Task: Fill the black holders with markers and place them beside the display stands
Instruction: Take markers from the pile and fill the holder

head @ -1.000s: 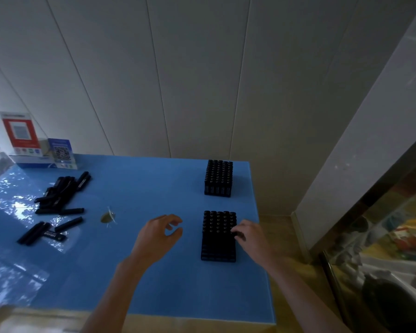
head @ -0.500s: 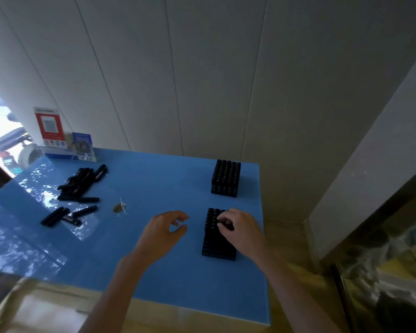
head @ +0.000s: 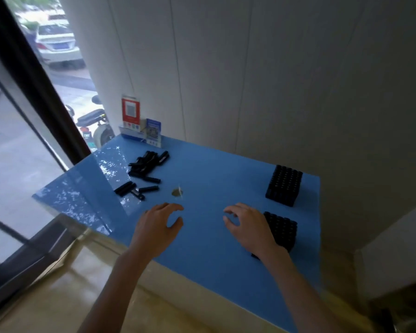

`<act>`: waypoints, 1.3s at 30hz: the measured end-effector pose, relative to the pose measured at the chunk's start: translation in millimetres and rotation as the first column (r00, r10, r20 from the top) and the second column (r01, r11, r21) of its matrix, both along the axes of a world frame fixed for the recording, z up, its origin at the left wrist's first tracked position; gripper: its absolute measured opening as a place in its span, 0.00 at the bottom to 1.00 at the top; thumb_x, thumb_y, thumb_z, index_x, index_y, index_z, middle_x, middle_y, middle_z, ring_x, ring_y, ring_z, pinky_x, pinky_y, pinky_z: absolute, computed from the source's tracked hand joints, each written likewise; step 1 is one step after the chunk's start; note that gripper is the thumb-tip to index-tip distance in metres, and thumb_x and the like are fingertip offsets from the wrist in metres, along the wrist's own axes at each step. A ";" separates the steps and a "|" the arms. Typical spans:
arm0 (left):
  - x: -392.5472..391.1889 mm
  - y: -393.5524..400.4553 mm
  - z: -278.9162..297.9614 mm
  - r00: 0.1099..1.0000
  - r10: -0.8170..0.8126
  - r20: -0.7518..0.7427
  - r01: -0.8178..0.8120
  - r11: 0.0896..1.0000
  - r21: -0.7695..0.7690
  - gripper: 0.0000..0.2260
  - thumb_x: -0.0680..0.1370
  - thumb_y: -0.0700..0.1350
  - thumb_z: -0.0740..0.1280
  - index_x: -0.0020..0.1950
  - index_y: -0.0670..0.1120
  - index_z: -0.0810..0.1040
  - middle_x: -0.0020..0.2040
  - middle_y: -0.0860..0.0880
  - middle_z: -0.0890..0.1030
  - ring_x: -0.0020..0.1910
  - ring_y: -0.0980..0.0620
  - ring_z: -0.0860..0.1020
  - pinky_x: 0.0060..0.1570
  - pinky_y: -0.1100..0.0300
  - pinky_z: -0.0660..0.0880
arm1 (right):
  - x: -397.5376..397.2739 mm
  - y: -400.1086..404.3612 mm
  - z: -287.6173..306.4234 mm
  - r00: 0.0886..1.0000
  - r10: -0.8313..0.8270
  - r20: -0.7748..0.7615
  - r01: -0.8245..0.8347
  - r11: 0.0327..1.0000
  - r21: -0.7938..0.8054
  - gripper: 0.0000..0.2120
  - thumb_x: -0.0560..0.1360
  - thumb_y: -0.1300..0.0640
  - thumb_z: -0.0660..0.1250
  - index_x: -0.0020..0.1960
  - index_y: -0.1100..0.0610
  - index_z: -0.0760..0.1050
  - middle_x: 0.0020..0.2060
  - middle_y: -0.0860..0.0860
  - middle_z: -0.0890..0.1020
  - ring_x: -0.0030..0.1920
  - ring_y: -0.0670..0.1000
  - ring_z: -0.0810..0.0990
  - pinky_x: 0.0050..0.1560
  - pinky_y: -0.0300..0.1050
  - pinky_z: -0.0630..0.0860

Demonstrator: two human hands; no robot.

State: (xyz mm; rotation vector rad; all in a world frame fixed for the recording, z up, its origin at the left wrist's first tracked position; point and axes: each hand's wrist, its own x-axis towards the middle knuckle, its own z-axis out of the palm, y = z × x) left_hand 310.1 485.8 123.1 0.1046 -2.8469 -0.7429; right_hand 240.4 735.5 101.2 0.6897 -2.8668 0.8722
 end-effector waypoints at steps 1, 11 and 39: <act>4.6 -14.4 -0.6 1.000 0.016 0.000 -0.016 1.000 -0.010 0.12 0.78 0.50 0.68 0.61 0.55 0.80 0.58 0.56 0.82 0.58 0.52 0.79 0.57 0.51 0.76 | 1.0 -12.1 0.5 1.000 0.006 0.000 -0.006 1.000 0.015 0.13 0.81 0.47 0.63 0.61 0.51 0.78 0.55 0.45 0.79 0.55 0.46 0.78 0.54 0.40 0.73; 46.8 -179.4 -12.6 0.996 0.090 0.027 -0.091 0.996 0.011 0.13 0.77 0.49 0.69 0.62 0.56 0.80 0.61 0.56 0.81 0.59 0.52 0.79 0.59 0.49 0.75 | 23.8 -150.9 -5.5 0.998 -0.062 0.002 0.062 0.992 0.110 0.13 0.79 0.47 0.64 0.60 0.49 0.78 0.55 0.44 0.80 0.55 0.47 0.79 0.52 0.43 0.74; -120.3 -406.3 -45.9 0.987 -0.063 0.150 0.086 0.986 -0.146 0.15 0.79 0.53 0.65 0.65 0.55 0.77 0.64 0.55 0.79 0.62 0.50 0.78 0.63 0.49 0.73 | -90.3 -339.3 -45.6 0.962 -0.247 0.115 0.225 0.959 0.175 0.17 0.80 0.45 0.62 0.66 0.48 0.74 0.61 0.44 0.79 0.59 0.48 0.77 0.56 0.42 0.74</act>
